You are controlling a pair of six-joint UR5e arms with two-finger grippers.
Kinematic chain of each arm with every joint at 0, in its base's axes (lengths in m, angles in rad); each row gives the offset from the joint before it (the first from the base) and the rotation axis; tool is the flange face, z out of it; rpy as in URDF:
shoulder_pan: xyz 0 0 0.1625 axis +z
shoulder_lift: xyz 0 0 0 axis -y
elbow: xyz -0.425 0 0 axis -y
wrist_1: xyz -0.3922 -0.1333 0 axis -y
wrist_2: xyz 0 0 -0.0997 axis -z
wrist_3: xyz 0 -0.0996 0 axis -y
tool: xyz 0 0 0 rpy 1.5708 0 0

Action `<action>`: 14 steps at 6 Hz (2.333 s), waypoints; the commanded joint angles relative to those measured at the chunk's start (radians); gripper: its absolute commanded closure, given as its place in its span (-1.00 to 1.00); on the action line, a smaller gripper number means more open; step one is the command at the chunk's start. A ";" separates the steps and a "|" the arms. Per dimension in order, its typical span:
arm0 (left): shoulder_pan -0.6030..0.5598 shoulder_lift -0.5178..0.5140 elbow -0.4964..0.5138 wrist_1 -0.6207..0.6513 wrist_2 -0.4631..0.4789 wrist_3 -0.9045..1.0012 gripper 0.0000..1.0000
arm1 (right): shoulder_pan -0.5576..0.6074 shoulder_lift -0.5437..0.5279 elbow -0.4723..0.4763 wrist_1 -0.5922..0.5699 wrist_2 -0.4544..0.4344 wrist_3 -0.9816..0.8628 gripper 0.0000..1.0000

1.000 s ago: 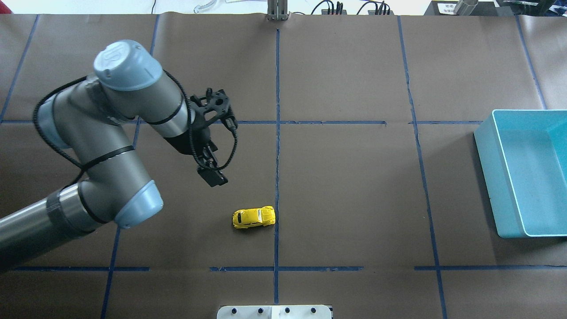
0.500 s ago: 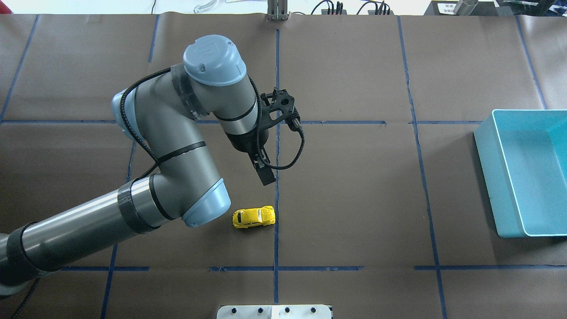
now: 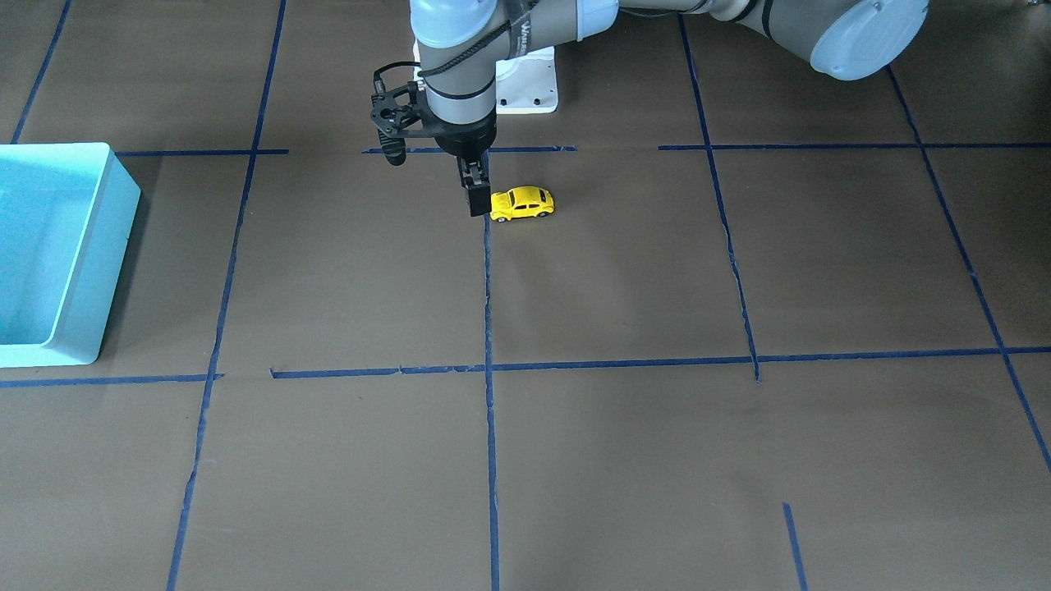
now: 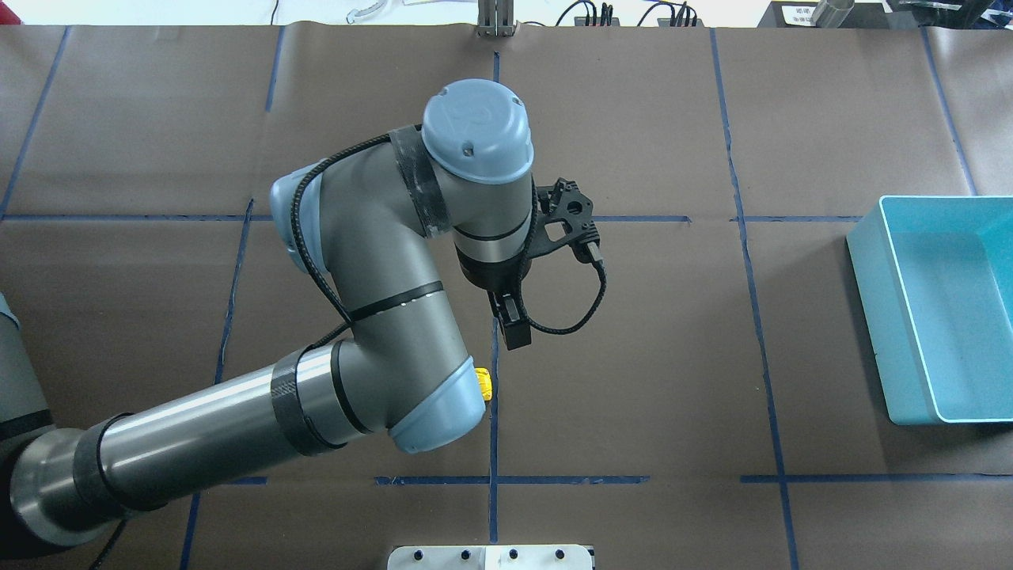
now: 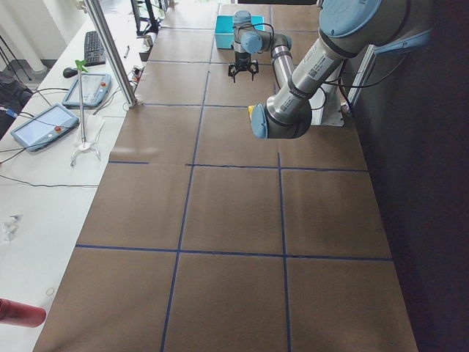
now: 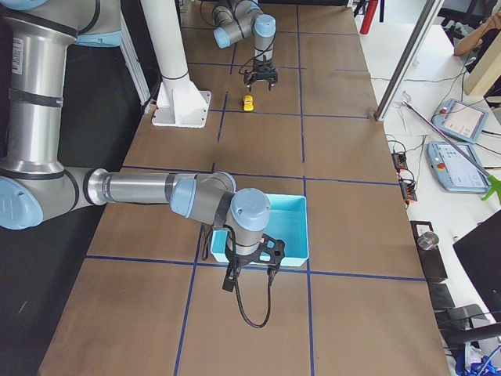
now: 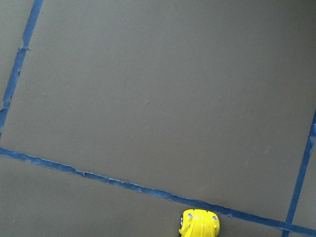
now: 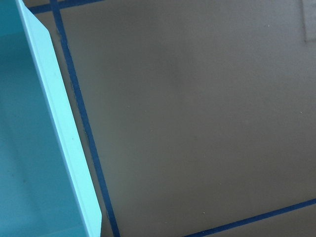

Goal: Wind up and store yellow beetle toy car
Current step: 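Move the left gripper over the yellow beetle toy car, then lower the left gripper onto the car's roof and close it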

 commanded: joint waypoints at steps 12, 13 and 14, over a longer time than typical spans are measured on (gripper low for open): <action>0.089 0.066 0.153 -0.062 0.065 -0.010 0.74 | -0.002 0.029 -0.102 0.174 0.068 -0.156 -1.00; 0.087 0.063 0.150 -0.063 0.065 -0.008 0.99 | -0.002 0.028 -0.102 0.174 0.068 -0.160 -1.00; 0.072 0.062 0.141 -0.066 0.062 -0.005 1.00 | -0.002 0.028 -0.103 0.174 0.067 -0.155 -1.00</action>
